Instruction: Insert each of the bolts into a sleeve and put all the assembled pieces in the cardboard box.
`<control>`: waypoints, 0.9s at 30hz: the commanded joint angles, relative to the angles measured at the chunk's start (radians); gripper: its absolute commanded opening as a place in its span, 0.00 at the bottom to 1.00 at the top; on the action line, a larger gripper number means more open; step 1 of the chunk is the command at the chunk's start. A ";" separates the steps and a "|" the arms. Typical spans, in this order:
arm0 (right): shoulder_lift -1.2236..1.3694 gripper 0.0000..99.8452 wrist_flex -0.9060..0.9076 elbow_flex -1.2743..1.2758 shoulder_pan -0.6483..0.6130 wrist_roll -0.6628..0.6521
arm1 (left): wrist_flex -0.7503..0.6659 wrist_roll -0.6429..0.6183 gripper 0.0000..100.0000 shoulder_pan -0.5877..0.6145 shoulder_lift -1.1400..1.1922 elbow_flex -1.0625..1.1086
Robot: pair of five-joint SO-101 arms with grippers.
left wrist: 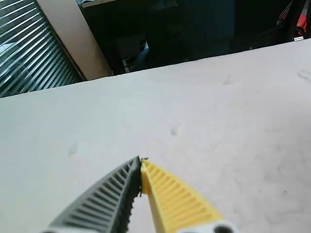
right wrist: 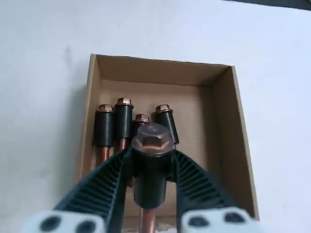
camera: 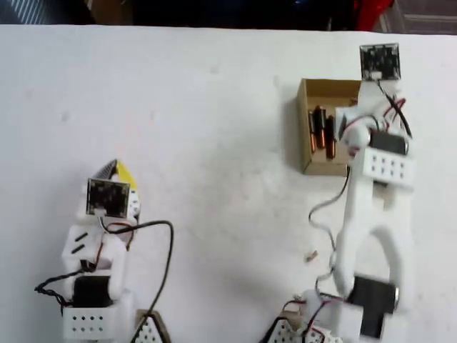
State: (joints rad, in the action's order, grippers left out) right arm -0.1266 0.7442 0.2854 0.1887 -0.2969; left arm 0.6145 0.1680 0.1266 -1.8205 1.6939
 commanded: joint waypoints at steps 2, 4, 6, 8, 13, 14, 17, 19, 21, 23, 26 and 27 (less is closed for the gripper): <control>0.186 0.02 -0.005 -0.229 0.041 -0.014 | 0.008 0.006 0.02 0.004 -0.010 -0.002; 0.277 0.02 -0.002 -0.307 0.062 -0.014 | 0.008 0.006 0.02 0.004 -0.010 -0.002; 0.361 0.02 -0.001 -0.379 0.082 -0.015 | 0.008 0.006 0.02 0.002 -0.010 -0.002; 0.440 0.02 0.001 -0.440 0.099 -0.015 | 0.006 0.006 0.02 0.002 -0.010 -0.002; 0.604 0.02 0.001 -0.574 0.117 -0.066 | 0.006 0.006 0.02 0.002 -0.010 -0.002; 0.633 0.02 0.001 -0.597 0.117 -0.104 | 0.006 0.006 0.02 0.002 -0.010 -0.002; 0.700 0.02 0.001 -0.651 0.117 -0.144 | 0.006 0.006 0.02 0.002 -0.010 -0.002; 0.737 0.02 0.001 -0.690 0.119 -0.147 | 0.006 0.006 0.02 0.002 -0.010 -0.002; 0.773 0.02 0.001 -0.733 0.119 -0.149 | 0.008 0.006 0.02 0.002 -0.010 -0.002; 0.808 0.02 0.001 -0.770 0.119 -0.149 | 0.008 0.006 0.02 0.002 -0.010 -0.002; 0.854 0.02 0.001 -0.809 0.119 -0.149 | 0.008 0.006 0.02 0.002 -0.010 -0.002; 0.868 0.02 0.001 -0.818 0.119 -0.149 | 0.008 0.006 0.02 0.002 -0.010 -0.002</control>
State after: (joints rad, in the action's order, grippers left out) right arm 0.7434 0.7442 -0.4557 0.2992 -0.4304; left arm 0.6145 0.1680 0.1266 -1.8205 1.6939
